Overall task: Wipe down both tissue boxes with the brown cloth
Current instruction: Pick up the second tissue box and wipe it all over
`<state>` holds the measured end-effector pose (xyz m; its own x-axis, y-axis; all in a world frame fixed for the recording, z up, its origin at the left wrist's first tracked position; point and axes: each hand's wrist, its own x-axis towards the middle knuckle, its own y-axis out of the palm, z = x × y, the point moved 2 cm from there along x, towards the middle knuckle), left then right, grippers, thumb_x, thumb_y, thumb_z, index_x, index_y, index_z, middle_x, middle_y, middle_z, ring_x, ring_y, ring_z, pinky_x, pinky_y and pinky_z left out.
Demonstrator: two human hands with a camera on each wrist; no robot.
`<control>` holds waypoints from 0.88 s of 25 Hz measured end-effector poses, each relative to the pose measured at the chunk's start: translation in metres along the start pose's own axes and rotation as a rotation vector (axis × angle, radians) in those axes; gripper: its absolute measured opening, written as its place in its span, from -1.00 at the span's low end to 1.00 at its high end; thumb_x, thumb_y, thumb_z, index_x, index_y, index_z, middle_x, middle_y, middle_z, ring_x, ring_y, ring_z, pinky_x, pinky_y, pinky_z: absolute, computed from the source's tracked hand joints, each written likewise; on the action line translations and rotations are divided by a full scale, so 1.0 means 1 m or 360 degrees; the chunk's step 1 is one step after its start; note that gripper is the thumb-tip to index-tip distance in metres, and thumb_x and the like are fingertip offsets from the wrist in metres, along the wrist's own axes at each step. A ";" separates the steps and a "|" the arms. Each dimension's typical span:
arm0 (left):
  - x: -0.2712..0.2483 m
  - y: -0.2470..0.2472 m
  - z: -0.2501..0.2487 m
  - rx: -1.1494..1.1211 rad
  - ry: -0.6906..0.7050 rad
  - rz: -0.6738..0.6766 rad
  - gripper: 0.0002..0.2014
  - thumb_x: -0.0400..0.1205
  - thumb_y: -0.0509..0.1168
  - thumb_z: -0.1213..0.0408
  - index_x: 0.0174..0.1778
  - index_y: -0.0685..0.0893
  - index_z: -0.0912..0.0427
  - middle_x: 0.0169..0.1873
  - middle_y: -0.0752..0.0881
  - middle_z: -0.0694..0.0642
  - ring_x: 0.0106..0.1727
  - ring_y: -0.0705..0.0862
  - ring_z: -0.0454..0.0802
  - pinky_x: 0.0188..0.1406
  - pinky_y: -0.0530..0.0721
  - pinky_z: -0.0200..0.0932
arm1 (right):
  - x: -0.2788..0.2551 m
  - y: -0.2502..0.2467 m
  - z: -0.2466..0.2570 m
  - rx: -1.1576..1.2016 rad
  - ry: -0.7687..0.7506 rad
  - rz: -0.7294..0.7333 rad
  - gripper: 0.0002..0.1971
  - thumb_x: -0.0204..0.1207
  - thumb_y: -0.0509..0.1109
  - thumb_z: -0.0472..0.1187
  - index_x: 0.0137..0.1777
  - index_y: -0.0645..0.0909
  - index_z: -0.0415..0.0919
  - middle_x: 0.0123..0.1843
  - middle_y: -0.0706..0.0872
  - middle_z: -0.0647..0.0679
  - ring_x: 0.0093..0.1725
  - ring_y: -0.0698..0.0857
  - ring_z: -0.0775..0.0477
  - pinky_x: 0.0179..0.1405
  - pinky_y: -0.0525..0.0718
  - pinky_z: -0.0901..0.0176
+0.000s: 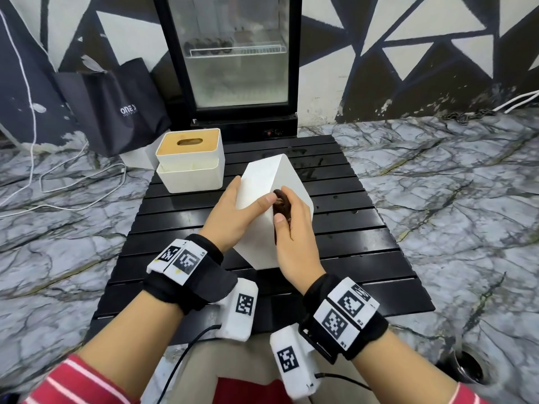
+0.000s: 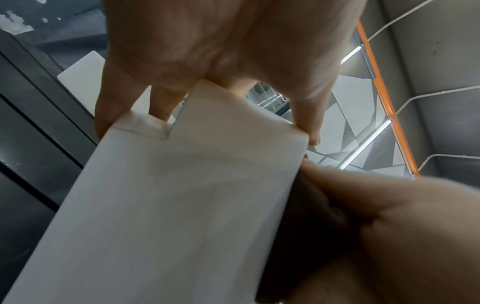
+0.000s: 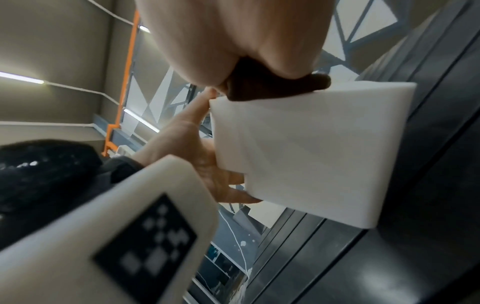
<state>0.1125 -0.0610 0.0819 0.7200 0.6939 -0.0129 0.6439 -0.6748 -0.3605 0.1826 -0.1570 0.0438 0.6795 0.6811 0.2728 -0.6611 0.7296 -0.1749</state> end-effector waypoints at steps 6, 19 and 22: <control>0.002 0.001 0.001 0.0000 0.0042 0.0008 -0.30 0.46 0.43 -0.09 0.48 0.30 -0.12 0.31 0.43 -0.31 0.21 0.45 -0.58 0.14 0.35 -0.55 | 0.013 -0.004 -0.004 0.0026 -0.0082 -0.0012 -0.51 0.55 0.05 -0.12 0.50 0.24 -0.05 0.44 0.39 -0.01 0.44 0.30 0.12 0.51 0.24 0.13; 0.005 -0.002 0.002 0.0018 0.0017 0.0039 -0.56 0.55 0.38 0.02 0.23 0.33 -0.38 0.16 0.44 -0.47 0.04 0.46 -0.72 0.08 0.42 -0.64 | 0.063 -0.011 -0.008 -0.0113 0.0036 0.0061 -0.56 0.63 0.07 -0.29 0.49 0.22 -0.04 0.44 0.29 -0.09 0.47 0.26 -0.05 0.52 0.20 -0.02; 0.007 -0.003 0.005 -0.0041 0.0021 0.0036 -0.67 0.57 0.36 0.08 -0.02 0.30 -0.34 -0.10 0.43 -0.51 -0.15 0.52 -0.67 -0.14 0.50 -0.58 | 0.078 -0.014 -0.013 -0.0169 0.0129 0.0095 -0.56 0.63 0.07 -0.29 0.49 0.21 -0.05 0.44 0.30 -0.12 0.47 0.28 -0.11 0.50 0.24 -0.10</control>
<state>0.1143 -0.0524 0.0785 0.7378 0.6750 -0.0083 0.6336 -0.6967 -0.3364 0.2492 -0.1131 0.0549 0.6662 0.7231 0.1822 -0.6667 0.6871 -0.2888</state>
